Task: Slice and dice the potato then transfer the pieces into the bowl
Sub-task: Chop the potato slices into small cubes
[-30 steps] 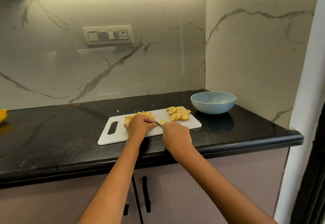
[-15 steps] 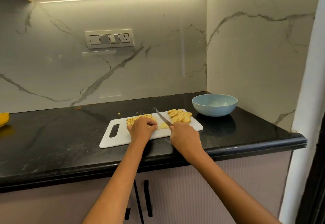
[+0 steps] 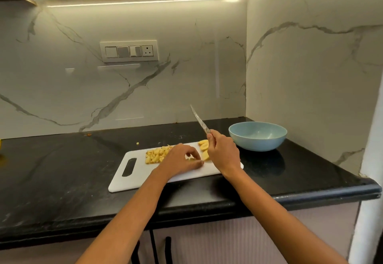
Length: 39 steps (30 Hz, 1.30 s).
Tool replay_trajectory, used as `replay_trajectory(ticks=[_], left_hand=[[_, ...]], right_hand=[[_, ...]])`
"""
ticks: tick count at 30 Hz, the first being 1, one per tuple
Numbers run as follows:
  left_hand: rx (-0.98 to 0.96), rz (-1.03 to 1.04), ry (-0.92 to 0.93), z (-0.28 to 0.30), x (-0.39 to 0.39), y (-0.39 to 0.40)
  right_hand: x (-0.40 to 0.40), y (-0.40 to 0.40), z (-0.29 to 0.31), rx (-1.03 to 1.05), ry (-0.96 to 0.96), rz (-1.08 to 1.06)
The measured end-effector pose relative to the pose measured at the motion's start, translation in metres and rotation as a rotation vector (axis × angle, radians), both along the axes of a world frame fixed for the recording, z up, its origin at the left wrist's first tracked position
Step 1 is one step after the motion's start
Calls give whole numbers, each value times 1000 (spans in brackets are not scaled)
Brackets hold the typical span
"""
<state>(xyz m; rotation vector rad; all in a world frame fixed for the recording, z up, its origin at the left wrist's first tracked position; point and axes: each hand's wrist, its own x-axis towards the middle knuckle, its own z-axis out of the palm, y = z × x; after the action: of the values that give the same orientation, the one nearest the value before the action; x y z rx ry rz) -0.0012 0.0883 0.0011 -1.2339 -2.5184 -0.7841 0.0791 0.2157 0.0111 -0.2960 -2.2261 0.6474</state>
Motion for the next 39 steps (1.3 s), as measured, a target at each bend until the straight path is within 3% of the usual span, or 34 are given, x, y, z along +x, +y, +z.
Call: replay_trajectory(ticks=[6, 11, 15, 21, 24, 30, 34, 39], left_hand=[[-30, 127, 174, 9, -39, -25], [136, 157, 124, 17, -52, -37], [149, 129, 63, 17, -45, -35], [264, 110, 110, 13, -38, -41], [235, 90, 78, 11, -34, -37], [31, 240, 205, 8, -31, -36], [154, 276, 328, 7, -36, -38], [249, 125, 138, 10, -35, -36]], right_hand=[[-39, 16, 13, 59, 71, 17], [-57, 21, 18, 116, 116, 28], [-57, 22, 17, 119, 131, 38], [-50, 26, 13, 99, 131, 30], [-47, 27, 11, 83, 134, 28], [-45, 29, 11, 77, 142, 24], [-45, 29, 11, 68, 152, 28], [-46, 30, 11, 66, 144, 26]])
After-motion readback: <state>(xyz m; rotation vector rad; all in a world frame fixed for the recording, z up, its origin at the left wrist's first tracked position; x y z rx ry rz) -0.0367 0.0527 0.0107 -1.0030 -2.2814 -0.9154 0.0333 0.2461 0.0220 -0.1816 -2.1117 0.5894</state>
